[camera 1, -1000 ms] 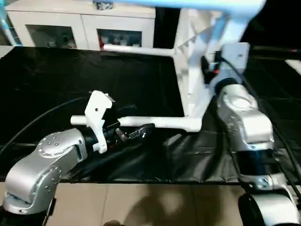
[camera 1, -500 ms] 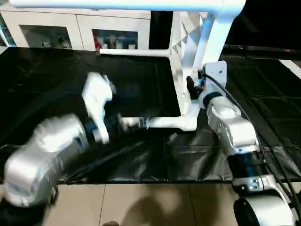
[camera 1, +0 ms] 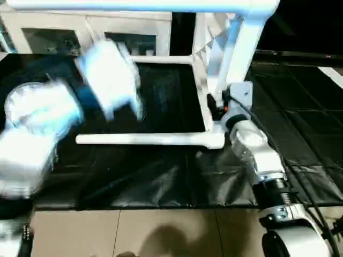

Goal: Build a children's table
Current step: Flip table

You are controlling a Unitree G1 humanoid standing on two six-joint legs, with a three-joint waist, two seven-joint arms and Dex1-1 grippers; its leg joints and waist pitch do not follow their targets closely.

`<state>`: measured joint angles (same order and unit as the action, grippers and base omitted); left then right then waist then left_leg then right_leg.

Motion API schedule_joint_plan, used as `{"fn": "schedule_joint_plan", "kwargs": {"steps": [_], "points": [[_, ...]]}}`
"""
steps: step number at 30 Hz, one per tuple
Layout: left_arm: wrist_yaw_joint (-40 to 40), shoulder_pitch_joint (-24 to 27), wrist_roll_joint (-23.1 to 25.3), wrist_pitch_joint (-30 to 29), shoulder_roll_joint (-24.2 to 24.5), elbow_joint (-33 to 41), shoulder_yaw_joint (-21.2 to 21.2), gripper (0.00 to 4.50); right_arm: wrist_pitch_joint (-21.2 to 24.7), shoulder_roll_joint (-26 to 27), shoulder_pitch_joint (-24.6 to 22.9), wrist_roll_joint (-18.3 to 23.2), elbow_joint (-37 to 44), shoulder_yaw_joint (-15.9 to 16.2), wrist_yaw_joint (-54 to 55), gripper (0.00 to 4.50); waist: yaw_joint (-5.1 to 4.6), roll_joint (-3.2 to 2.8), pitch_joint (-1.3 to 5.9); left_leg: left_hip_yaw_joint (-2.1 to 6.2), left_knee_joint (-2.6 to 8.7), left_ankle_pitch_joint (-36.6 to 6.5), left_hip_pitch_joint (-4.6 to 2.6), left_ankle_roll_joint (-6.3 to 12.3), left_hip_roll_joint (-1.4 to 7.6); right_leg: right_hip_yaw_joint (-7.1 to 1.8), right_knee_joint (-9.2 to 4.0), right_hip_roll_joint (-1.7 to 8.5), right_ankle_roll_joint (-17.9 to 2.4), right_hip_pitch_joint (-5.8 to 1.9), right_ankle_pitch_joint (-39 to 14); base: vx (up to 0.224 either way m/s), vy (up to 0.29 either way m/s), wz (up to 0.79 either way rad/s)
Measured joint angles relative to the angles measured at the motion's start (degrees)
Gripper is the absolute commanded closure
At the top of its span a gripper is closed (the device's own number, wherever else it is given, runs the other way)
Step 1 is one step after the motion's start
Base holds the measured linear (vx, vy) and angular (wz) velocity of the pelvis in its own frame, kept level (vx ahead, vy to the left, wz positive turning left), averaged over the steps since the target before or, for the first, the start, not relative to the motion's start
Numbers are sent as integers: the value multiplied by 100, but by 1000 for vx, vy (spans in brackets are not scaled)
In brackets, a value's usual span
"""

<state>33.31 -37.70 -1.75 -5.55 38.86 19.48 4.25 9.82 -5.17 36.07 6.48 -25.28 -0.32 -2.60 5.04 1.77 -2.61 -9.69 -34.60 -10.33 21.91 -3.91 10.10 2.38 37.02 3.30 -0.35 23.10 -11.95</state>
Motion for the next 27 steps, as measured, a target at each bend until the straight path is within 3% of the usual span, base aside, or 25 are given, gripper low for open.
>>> {"fn": "schedule_joint_plan", "kwargs": {"steps": [5,11,18,24,27], "points": [[-385,-490,916,985,321,-766,3,0,-201,36,49,-14,-164,-85,-14,219,8,-13,-6,0,-3,1,4,-1,3,2,-2,-2,-4,2,2,0,0,0],[-980,-764,1991,1353,841,-1627,137,0,-318,57,83,-41,-243,-137,29,251,-1,-47,-25,1,-9,1,4,-1,5,3,0,-2,-9,5,4,0,0,0],[-1290,-1032,2654,1555,1042,-2952,262,0,-440,101,83,-64,-268,-155,31,259,5,-93,-52,1,-12,0,6,-1,5,3,0,-2,-13,6,6,0,0,0],[-1542,-1033,2793,1570,1021,-3169,262,0,-503,107,83,-115,-282,-160,93,259,12,-109,-62,2,-12,0,7,-1,5,5,1,-2,-14,6,6,0,0,0],[-1624,-1033,2824,1677,1014,-3302,260,29,-504,107,83,-158,-285,-161,104,259,18,-113,-64,3,-11,0,7,-1,6,6,1,-2,-15,6,6,0,0,0]]}}
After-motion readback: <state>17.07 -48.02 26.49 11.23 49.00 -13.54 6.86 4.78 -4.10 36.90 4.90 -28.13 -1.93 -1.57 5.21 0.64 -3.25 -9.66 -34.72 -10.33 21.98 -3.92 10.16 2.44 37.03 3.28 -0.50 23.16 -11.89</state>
